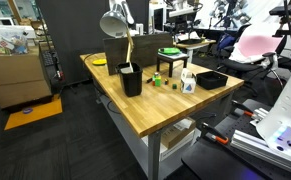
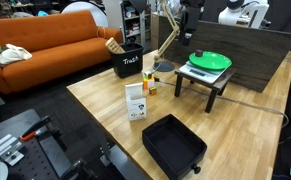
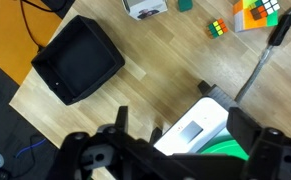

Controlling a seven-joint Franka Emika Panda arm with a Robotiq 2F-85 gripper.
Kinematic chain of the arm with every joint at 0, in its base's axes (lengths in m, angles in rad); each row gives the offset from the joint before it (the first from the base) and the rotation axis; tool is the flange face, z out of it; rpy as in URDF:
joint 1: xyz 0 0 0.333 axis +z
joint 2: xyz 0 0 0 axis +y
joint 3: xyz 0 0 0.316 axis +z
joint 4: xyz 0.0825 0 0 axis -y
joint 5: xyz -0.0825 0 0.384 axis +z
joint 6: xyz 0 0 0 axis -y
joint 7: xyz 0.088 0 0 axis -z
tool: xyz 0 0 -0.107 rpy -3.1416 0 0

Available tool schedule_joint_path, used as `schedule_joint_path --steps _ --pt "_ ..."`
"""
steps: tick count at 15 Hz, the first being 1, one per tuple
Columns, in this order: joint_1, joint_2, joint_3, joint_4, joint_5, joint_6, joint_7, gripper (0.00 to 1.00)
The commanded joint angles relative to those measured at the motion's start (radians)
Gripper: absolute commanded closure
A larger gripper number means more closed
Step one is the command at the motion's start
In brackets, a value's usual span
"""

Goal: Press the on/off button on the kitchen scale.

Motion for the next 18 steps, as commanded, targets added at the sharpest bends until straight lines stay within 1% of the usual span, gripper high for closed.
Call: schedule_joint_path --steps 1,11,13,18 --pt "-0.022 0.075 0.007 0.089 0.023 -0.013 -0.032 0.28" --pt "-0.059 0.175 0.023 0.212 0.117 -0.022 -0.087 0.98" --pt "-0.058 0.192 0.025 0.225 0.132 -0.023 -0.092 1.0" --pt "-0.051 0.228 0.026 0.242 0.136 -0.024 -0.09 1.0"
